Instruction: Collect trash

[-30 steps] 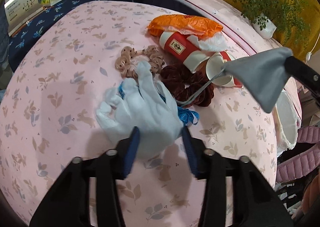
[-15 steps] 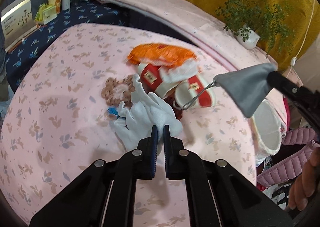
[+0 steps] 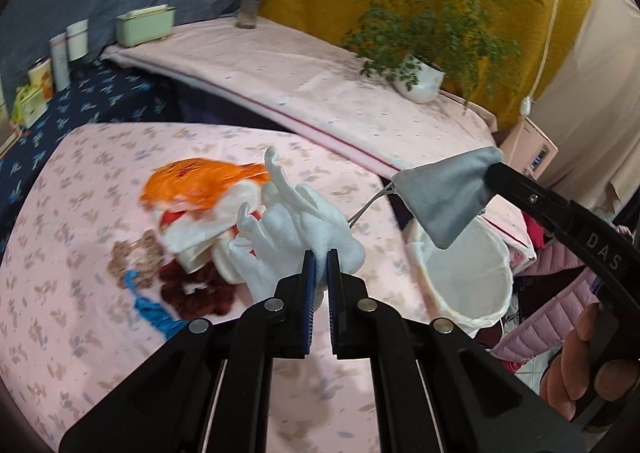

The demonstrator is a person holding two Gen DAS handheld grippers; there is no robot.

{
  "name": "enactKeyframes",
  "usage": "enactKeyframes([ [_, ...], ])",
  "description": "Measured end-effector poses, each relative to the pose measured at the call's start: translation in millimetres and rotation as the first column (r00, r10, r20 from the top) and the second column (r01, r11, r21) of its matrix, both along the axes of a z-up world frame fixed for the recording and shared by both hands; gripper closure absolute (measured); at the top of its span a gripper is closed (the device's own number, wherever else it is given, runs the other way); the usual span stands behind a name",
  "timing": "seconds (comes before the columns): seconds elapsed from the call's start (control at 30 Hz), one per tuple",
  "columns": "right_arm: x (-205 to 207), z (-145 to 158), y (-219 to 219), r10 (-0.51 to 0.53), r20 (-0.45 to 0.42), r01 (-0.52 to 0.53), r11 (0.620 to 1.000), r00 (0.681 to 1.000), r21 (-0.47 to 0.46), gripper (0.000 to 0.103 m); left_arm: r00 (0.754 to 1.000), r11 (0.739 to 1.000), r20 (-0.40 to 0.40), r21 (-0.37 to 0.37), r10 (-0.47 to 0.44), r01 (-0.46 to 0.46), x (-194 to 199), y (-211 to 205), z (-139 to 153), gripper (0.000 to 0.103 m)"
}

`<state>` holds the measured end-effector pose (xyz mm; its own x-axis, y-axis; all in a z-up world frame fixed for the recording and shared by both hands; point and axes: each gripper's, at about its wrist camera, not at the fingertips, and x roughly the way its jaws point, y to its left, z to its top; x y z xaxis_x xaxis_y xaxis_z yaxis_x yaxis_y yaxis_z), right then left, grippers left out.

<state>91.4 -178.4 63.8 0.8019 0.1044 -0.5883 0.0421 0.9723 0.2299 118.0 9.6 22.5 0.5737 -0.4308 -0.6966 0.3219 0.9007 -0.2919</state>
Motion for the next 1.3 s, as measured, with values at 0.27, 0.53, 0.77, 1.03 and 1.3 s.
enactKeyframes([
  [0.27, -12, -10, -74, -0.15, -0.025, 0.149, 0.988, 0.988, -0.032, 0.099, 0.989, 0.989, 0.034, 0.018, -0.146, 0.145, 1, -81, 4, 0.097],
  [0.53, -23, -34, -136, -0.268, -0.084, 0.264, 0.963, 0.96, -0.052, 0.099, 0.961, 0.961, 0.024, 0.011, -0.277, 0.276, -3, -155, -2, 0.097],
  [0.77, -25, -57, -169, -0.321, -0.132, 0.318, 0.947, 0.938, -0.042, 0.099, 0.944, 0.944, -0.022, 0.013, -0.331, 0.331, 1, -200, -19, 0.097],
  [1.03, -26, -67, -184, -0.347, -0.155, 0.346, 0.937, 0.925, -0.035, 0.098, 0.942, 0.942, -0.042, 0.008, -0.334, 0.334, 7, -216, -28, 0.09],
  [1.3, -26, -64, -185, -0.366, -0.145, 0.367, 0.93, 0.919, -0.018, 0.084, 0.959, 0.96, -0.052, 0.014, -0.277, 0.278, 12, -209, -31, 0.052],
])
